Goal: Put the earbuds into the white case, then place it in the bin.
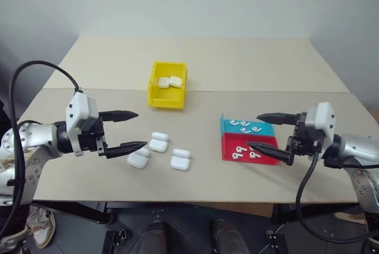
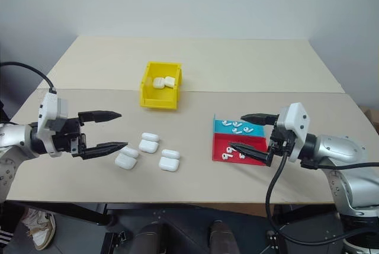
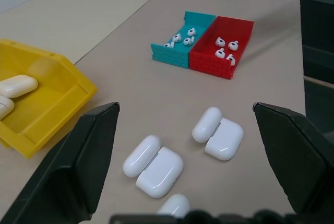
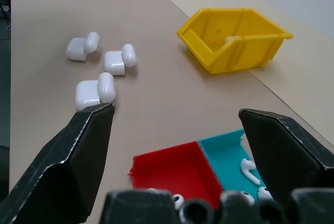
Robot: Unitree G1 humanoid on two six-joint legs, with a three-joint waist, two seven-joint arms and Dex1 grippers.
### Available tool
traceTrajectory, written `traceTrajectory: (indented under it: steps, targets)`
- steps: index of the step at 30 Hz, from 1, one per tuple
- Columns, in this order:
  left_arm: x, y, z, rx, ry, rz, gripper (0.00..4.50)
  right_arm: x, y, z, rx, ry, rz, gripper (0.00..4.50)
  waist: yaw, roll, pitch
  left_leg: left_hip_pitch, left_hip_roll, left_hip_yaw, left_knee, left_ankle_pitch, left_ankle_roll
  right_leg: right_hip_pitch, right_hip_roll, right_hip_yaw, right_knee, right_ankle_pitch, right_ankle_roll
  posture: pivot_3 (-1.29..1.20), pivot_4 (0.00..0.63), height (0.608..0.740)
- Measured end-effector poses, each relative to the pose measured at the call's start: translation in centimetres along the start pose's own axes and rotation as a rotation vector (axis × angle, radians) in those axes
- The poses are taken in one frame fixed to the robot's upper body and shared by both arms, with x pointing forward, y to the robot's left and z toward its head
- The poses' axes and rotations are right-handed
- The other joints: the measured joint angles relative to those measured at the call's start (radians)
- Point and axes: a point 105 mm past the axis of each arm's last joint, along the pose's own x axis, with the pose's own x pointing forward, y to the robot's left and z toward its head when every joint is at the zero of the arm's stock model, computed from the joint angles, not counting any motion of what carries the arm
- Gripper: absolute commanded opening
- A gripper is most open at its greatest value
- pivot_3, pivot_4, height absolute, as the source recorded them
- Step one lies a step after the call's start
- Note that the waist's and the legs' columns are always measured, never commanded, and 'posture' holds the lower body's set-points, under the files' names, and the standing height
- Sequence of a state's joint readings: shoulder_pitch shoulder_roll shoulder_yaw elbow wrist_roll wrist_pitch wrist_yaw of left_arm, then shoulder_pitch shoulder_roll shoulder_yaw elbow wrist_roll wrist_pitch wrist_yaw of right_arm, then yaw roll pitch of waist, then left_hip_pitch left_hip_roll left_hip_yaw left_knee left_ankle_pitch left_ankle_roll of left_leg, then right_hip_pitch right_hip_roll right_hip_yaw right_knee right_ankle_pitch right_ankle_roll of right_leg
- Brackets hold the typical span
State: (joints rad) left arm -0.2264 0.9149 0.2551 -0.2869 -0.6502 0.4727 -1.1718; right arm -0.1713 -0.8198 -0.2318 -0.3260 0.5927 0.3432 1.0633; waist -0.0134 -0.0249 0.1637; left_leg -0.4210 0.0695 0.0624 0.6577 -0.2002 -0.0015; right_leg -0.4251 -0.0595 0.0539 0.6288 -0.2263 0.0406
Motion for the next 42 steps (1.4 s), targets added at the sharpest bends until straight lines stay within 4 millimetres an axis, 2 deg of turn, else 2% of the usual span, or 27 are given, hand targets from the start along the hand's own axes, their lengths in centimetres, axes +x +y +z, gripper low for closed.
traceTrajectory:
  steps: [6, 15, 18, 24, 27, 29, 32, 35, 38, 42]
  targets:
    - [0.8, -0.4, -0.1, 0.0, -0.037, -0.007, 4.46, -0.7, 0.2, -0.2, 0.0, 0.025, -0.032, 4.5, 0.001, 0.0, 0.0, 0.0, 0.0, 0.0, 0.0, 0.0, 0.0, 0.0, 0.0, 0.0, 0.0, 0.0, 0.001, 0.0, 0.15, 0.74]
    - [1.9, 0.7, 1.1, -0.002, -0.059, 0.081, 4.46, -0.8, 0.1, 0.3, -0.001, 0.019, -0.071, 4.5, -0.001, 0.0, 0.0, 0.001, 0.0, 0.0, 0.0, 0.0, 0.0, 0.001, 0.0, 0.0, 0.001, 0.002, 0.005, 0.0, 0.15, 0.74]
    - [1.8, 1.0, 1.6, -0.027, -0.043, 0.083, 4.46, -0.5, -0.2, 1.1, -0.015, 0.003, -0.072, 4.5, -0.002, 0.0, 0.0, 0.001, 0.0, 0.0, 0.0, 0.0, 0.0, 0.001, 0.0, 0.0, 0.001, 0.003, 0.005, 0.0, 0.15, 0.74]
    - [-0.1, -0.1, 0.5, -0.131, 0.192, 0.005, 4.46, 0.4, 0.6, 2.7, 0.039, -0.045, -0.035, 4.5, -0.002, -0.001, 0.0, 0.0, 0.0, 0.0, 0.0, 0.0, 0.0, 0.0, 0.0, 0.0, 0.0, 0.0, 0.001, 0.0, 0.15, 0.74]
    - [-0.7, -1.1, -0.1, -0.17, 0.287, -0.046, 4.46, 0.5, 0.7, 2.8, 0.072, -0.033, -0.033, 4.5, 0.0, -0.001, 0.0, 0.001, 0.0, 0.0, 0.0, 0.0, 0.0, 0.0, 0.0, 0.0, 0.001, -0.001, 0.0, 0.0, 0.15, 0.74]
    - [-0.8, -1.6, -0.9, -0.196, 0.38, -0.06, 4.46, 0.3, 0.8, 2.5, 0.083, 0.039, -0.026, 4.5, 0.004, -0.001, 0.001, 0.001, 0.0, 0.0, 0.0, 0.0, 0.0, 0.0, 0.0, 0.0, 0.001, -0.001, -0.001, 0.0, 0.15, 0.74]
    - [-0.1, -1.6, -2.2, -0.245, 0.537, -0.027, 4.46, 0.3, 1.1, 2.3, 0.084, 0.111, -0.005, 4.5, 0.01, -0.001, 0.001, 0.001, 0.0, 0.0, 0.0, 0.0, 0.0, 0.0, 0.0, 0.0, 0.001, -0.002, -0.002, 0.0, 0.15, 0.74]
    - [0.8, -1.2, -2.7, -0.308, 0.635, 0.03, 4.46, 0.5, 2.0, 1.8, 0.096, 0.166, 0.046, 4.5, 0.011, -0.001, 0.001, 0.0, 0.0, 0.0, 0.0, 0.0, 0.0, 0.0, 0.0, 0.0, 0.001, -0.002, -0.001, 0.0, 0.15, 0.74]
    - [2.0, -1.3, -4.0, -0.379, 0.764, 0.087, 4.46, 0.5, 2.9, 1.8, 0.092, 0.18, 0.117, 4.5, 0.011, -0.002, 0.001, 0.0, -0.001, -0.001, 0.0, 0.0, 0.0, 0.0, 0.0, 0.0, 0.001, -0.002, 0.001, 0.0, 0.15, 0.74]
    - [2.4, -1.9, -5.8, -0.449, 0.875, 0.117, 4.46, 0.4, 3.4, 2.0, 0.079, 0.173, 0.183, 4.5, 0.003, -0.003, 0.001, -0.001, -0.001, -0.001, 0.0, 0.0, 0.0, -0.001, 0.001, 0.0, 0.001, 0.001, 0.006, 0.0, 0.15, 0.74]
